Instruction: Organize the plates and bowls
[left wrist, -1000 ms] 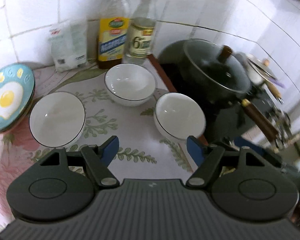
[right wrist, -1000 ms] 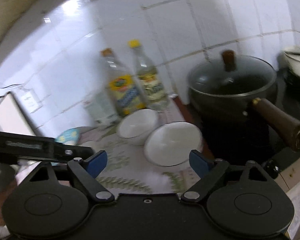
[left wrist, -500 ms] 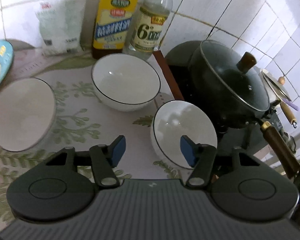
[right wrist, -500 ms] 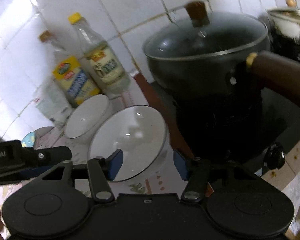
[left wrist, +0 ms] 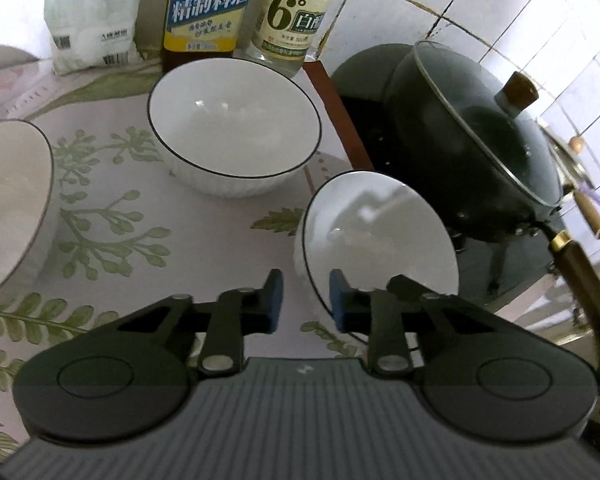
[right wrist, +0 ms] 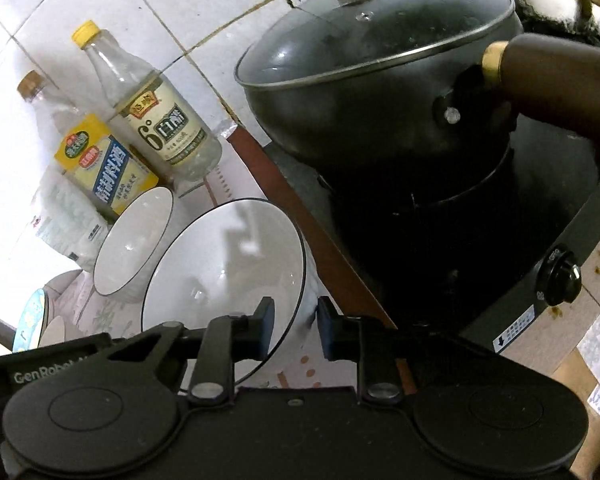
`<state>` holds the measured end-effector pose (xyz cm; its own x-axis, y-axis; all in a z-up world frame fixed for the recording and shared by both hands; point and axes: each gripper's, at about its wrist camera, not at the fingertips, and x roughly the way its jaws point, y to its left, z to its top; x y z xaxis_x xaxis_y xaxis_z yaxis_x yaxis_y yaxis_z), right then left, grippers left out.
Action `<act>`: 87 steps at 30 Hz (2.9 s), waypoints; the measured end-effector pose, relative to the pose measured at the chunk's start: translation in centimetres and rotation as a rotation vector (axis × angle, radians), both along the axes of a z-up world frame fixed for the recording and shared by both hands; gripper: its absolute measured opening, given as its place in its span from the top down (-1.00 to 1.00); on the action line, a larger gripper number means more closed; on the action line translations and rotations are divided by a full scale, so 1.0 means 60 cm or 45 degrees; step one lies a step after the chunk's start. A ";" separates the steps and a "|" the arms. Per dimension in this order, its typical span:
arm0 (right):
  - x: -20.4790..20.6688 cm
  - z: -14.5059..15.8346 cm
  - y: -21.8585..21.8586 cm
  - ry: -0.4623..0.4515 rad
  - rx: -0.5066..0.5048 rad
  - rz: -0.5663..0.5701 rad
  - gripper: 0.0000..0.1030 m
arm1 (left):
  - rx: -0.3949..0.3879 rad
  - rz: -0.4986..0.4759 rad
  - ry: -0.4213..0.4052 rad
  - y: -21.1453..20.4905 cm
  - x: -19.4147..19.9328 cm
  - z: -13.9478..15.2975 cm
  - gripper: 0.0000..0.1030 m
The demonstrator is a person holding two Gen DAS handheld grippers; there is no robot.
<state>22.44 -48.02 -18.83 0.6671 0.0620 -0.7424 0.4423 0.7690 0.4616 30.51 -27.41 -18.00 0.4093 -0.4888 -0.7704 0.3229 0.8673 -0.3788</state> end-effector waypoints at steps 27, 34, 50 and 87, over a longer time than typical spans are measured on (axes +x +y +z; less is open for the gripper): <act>-0.076 0.095 0.099 0.002 -0.003 0.053 0.61 | 0.143 -0.029 -0.082 0.096 -0.116 0.091 0.70; -0.090 0.131 0.126 -0.042 0.014 0.096 0.61 | 0.131 -0.042 -0.132 0.139 -0.134 0.120 0.71; -0.084 0.225 0.230 -0.162 -0.009 0.253 0.61 | 0.024 0.115 -0.225 0.277 -0.170 0.195 0.70; 0.141 0.109 0.371 0.043 -0.272 0.588 0.63 | 0.045 0.382 -0.135 0.368 0.002 0.053 0.71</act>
<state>30.87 -25.75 -12.30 0.5812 0.1891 -0.7915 0.0460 0.9635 0.2639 30.62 -5.33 -14.84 0.6102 -0.3077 -0.7300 0.0867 0.9419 -0.3245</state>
